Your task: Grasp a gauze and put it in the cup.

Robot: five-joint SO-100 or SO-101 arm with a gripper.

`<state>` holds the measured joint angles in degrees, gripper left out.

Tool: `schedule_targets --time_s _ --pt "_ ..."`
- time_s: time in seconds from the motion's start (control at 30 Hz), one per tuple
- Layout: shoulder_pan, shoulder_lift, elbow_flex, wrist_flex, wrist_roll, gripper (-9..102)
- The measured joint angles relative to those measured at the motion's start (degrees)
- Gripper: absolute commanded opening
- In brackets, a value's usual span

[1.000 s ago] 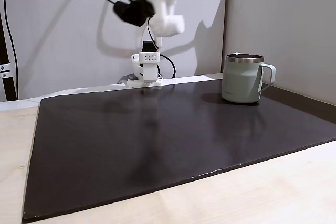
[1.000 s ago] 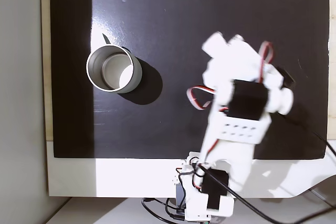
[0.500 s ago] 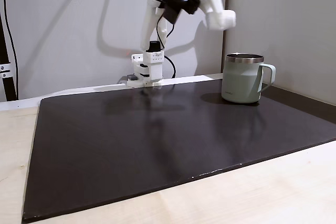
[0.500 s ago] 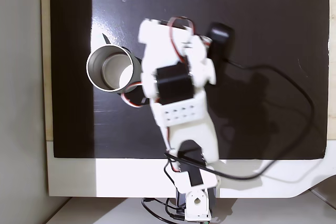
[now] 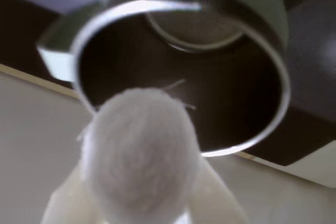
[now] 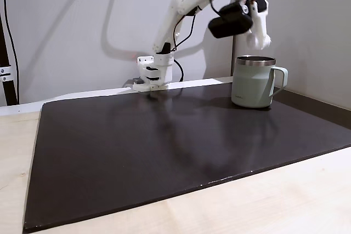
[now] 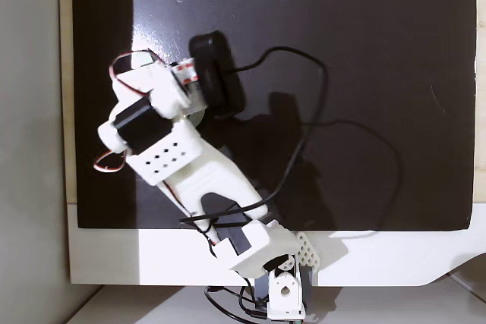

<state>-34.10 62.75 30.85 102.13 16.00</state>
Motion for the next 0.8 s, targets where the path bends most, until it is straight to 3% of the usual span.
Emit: schedule_targets --time_s 0.53,0.8 --pt "-2.99 0.0 2.9 0.0 -1.32 1" --pt "-1.05 1.49 4.92 0.0 -1.32 38"
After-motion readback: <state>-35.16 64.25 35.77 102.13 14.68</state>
